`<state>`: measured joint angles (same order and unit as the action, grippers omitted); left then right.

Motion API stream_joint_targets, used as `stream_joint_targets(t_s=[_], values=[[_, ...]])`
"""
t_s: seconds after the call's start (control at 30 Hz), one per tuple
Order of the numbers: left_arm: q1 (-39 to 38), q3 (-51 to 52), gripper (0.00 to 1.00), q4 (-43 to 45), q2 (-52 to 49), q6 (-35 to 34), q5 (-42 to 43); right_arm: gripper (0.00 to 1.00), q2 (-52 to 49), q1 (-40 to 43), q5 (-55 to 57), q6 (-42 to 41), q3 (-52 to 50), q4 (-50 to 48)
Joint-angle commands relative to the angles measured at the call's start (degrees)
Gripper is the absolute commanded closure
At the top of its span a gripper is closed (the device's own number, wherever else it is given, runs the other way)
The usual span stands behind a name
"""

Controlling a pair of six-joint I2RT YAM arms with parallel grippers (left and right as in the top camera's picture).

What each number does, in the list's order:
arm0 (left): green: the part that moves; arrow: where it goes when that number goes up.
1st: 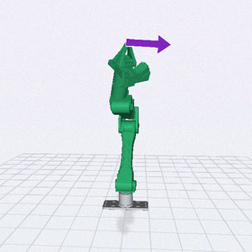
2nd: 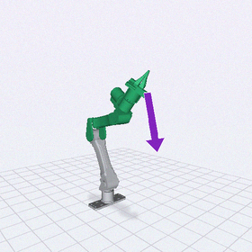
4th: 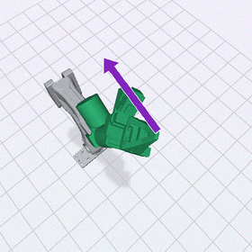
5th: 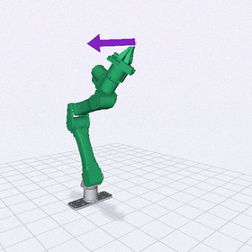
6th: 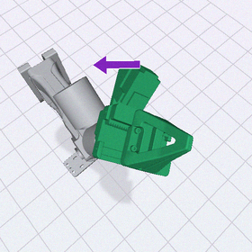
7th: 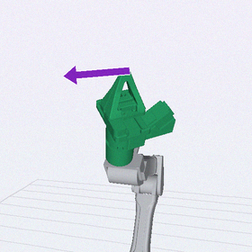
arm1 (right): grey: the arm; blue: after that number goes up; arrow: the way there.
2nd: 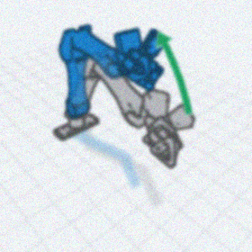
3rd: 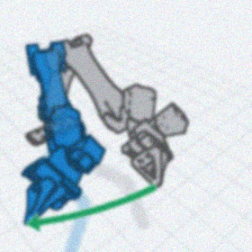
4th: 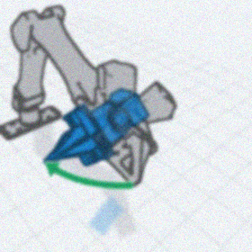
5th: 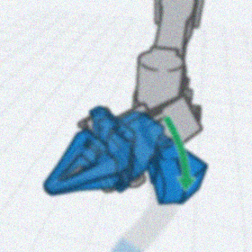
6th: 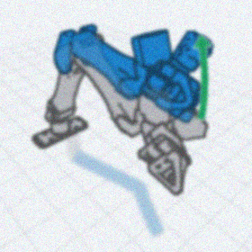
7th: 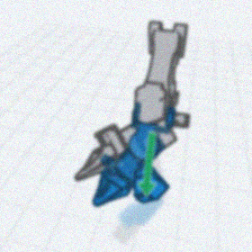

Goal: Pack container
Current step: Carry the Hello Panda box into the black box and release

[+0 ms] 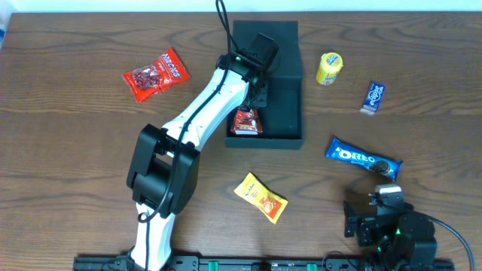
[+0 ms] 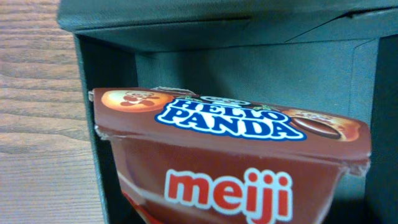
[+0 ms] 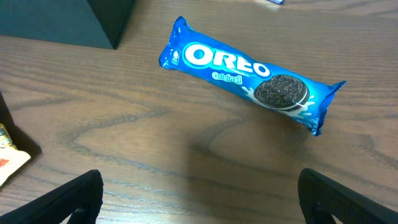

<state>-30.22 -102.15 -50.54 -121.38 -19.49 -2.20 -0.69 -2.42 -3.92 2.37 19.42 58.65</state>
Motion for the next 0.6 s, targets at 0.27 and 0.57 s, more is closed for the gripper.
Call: stream_joint_targets(t_s=[0.27, 0.57], values=[[0.2, -1.5, 0.75, 0.1, -3.7, -0.3, -3.4, 0.01, 0.4, 0.4, -0.2, 0.7, -0.3, 0.2], [0.2, -1.5, 0.71, 0.7, -4.9, -0.2, -4.4, 0.01, 0.4, 0.4, -0.2, 0.7, -0.3, 0.2]])
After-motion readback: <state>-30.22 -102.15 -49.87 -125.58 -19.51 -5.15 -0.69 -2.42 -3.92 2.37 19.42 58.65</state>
